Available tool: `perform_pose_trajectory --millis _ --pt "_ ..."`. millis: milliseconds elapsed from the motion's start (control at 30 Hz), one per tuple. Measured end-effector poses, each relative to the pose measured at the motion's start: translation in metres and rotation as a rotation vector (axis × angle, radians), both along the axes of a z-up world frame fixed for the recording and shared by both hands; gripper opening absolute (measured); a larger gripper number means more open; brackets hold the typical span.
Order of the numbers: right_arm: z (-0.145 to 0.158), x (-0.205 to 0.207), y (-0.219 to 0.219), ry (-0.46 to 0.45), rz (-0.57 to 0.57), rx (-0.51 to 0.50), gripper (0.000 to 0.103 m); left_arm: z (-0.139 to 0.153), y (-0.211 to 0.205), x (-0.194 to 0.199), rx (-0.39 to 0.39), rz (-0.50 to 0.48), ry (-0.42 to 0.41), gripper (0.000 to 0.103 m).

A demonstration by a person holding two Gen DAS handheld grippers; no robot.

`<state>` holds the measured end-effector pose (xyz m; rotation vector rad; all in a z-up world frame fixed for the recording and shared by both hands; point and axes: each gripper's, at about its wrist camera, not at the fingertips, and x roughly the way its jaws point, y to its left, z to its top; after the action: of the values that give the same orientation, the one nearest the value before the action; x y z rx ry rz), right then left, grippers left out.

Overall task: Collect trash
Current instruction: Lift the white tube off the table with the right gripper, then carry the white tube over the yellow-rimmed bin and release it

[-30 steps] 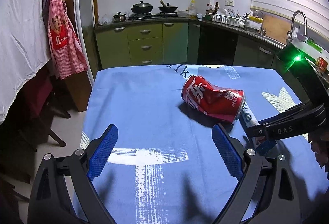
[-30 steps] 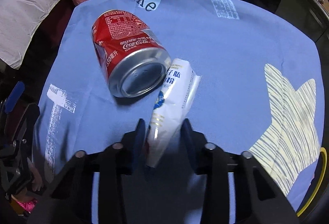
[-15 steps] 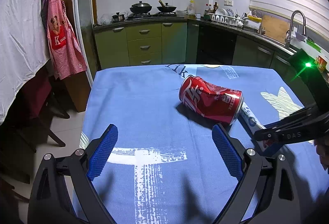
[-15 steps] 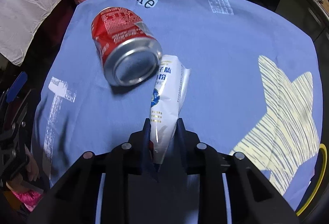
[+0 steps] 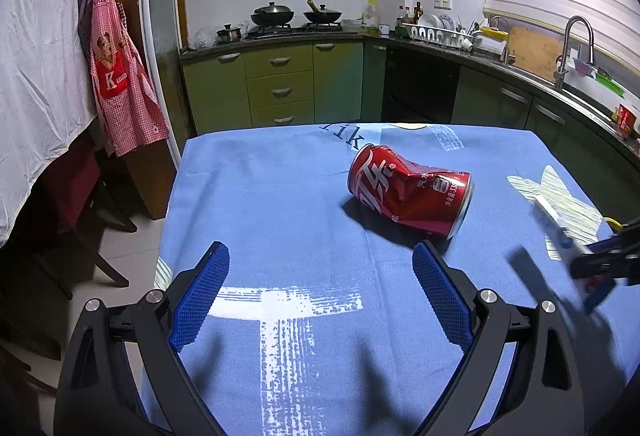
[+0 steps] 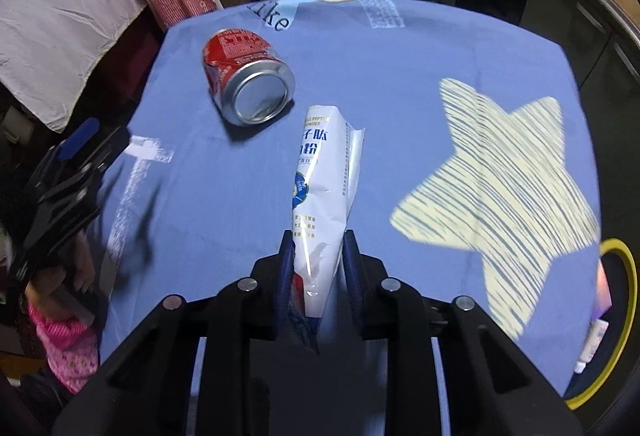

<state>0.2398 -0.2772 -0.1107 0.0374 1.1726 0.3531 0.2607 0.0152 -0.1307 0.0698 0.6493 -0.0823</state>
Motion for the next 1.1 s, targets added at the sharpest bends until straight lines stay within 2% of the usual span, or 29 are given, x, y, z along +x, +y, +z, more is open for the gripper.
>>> perform_pose_trajectory --millis 133,200,400,533,600,733,867,900,933,967,1100 --pt "0.014 -0.027 -0.027 -0.035 -0.043 0.016 0.023 -0.001 -0.001 0.0 0.004 -0.001 0.001 0.092" --pt "0.023 -0.046 -0.057 -0.056 -0.096 0.016 0.023 -0.001 0.0 0.001 0.006 0.0 0.001 0.092" --pt "0.028 -0.091 -0.176 -0.072 -0.377 -0.044 0.024 -0.001 -0.001 0.0 0.01 0.0 -0.002 0.092" --pt "0.016 -0.109 -0.253 -0.043 -0.567 -0.1 0.025 -0.003 -0.002 0.002 0.02 0.001 0.005 0.092" --pt "0.005 -0.111 -0.277 -0.017 -0.62 -0.107 0.025 -0.004 -0.003 0.002 0.025 0.001 0.009 0.092" --pt "-0.019 -0.105 -0.312 0.031 -0.694 -0.108 0.025 -0.006 -0.004 0.004 0.031 -0.001 0.015 0.092" --pt "-0.039 -0.095 -0.33 0.068 -0.731 -0.105 0.026 -0.006 -0.004 0.006 0.03 0.0 0.019 0.092" --pt "-0.043 -0.092 -0.33 0.072 -0.74 -0.108 0.03 -0.006 -0.003 0.006 0.029 -0.001 0.02 0.092" --pt "-0.046 -0.092 -0.333 0.075 -0.747 -0.103 0.044 -0.006 -0.003 0.006 0.028 -0.002 0.021 0.092" --pt "-0.048 -0.09 -0.337 0.082 -0.763 -0.104 0.05 -0.007 -0.003 0.006 0.029 -0.003 0.021 0.092" --pt "-0.041 -0.1 -0.336 0.051 -0.783 -0.121 0.053 -0.006 -0.004 0.005 0.027 -0.005 0.023 0.093"
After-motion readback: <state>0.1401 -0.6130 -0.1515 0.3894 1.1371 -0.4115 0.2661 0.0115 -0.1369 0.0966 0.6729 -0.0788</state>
